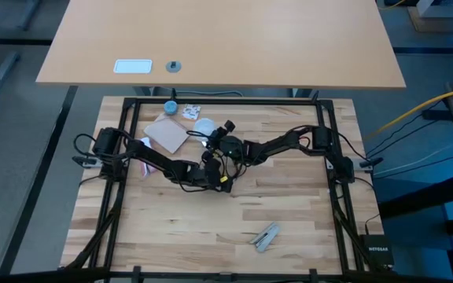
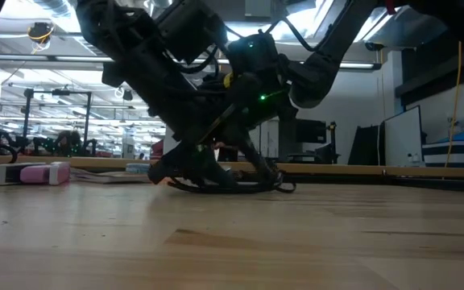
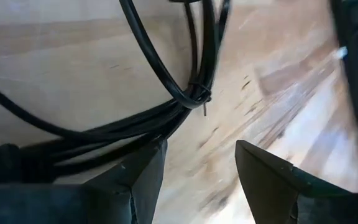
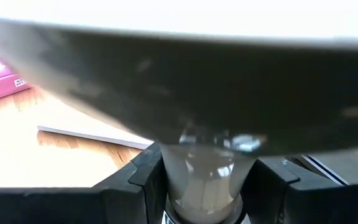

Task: Screw lightbulb
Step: Remove the lightbulb from the lamp

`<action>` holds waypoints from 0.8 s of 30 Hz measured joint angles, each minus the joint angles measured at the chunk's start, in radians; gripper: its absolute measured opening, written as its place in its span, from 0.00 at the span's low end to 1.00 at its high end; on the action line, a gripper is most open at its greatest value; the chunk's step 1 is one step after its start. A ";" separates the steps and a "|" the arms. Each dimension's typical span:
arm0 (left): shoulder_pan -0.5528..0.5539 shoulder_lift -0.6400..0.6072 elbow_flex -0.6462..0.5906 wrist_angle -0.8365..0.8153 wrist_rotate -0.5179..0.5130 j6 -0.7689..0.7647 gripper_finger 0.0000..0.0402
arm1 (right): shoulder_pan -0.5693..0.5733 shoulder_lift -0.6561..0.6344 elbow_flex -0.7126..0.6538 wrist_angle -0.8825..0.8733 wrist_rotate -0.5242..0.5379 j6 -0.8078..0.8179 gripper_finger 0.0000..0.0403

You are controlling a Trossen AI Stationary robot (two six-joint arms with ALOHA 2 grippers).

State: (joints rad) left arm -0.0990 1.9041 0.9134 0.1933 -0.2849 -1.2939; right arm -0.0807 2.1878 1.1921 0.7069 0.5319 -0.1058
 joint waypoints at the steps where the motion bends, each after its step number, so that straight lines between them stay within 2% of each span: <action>1: 0.000 0.000 -0.001 -0.008 0.008 0.026 0.48 | 0.000 0.000 -0.001 0.000 -0.001 0.000 0.41; 9: -0.015 -0.004 -0.005 -0.064 0.030 0.202 0.48 | 0.000 -0.005 -0.004 -0.003 -0.007 -0.011 0.41; 14: -0.047 -0.003 -0.002 -0.100 0.031 0.218 0.48 | 0.003 -0.005 -0.001 -0.010 -0.009 -0.013 0.41; 18: -0.069 -0.003 -0.003 -0.117 0.027 0.172 0.48 | 0.006 -0.005 -0.001 -0.017 -0.013 -0.012 0.41; 24: -0.122 0.000 -0.007 -0.030 0.027 0.231 0.48 | 0.007 -0.005 0.000 -0.017 -0.020 -0.012 0.41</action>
State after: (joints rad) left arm -0.2207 1.9036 0.9066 0.1636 -0.2581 -1.0633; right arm -0.0734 2.1830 1.1918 0.6896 0.5121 -0.1173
